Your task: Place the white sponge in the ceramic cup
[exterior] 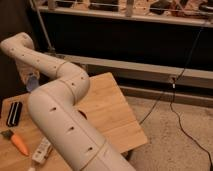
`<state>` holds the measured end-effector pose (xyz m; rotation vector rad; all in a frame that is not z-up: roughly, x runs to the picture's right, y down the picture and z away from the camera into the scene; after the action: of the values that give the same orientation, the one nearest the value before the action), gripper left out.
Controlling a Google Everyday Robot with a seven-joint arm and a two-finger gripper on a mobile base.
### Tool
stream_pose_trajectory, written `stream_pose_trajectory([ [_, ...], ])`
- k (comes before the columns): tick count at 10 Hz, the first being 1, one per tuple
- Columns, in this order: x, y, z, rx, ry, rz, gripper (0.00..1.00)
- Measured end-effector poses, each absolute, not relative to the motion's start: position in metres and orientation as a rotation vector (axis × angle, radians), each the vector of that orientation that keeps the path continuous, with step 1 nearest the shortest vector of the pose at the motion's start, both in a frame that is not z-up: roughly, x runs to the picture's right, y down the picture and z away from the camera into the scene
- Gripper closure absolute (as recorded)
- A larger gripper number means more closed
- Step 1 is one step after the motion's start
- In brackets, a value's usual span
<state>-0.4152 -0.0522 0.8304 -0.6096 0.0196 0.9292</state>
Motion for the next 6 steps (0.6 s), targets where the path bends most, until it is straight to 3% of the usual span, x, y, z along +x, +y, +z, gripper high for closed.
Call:
stream_pose_trajectory([
  [6,-0.369,-0.007,0.789,-0.637,-0.063,0.944,1.00],
])
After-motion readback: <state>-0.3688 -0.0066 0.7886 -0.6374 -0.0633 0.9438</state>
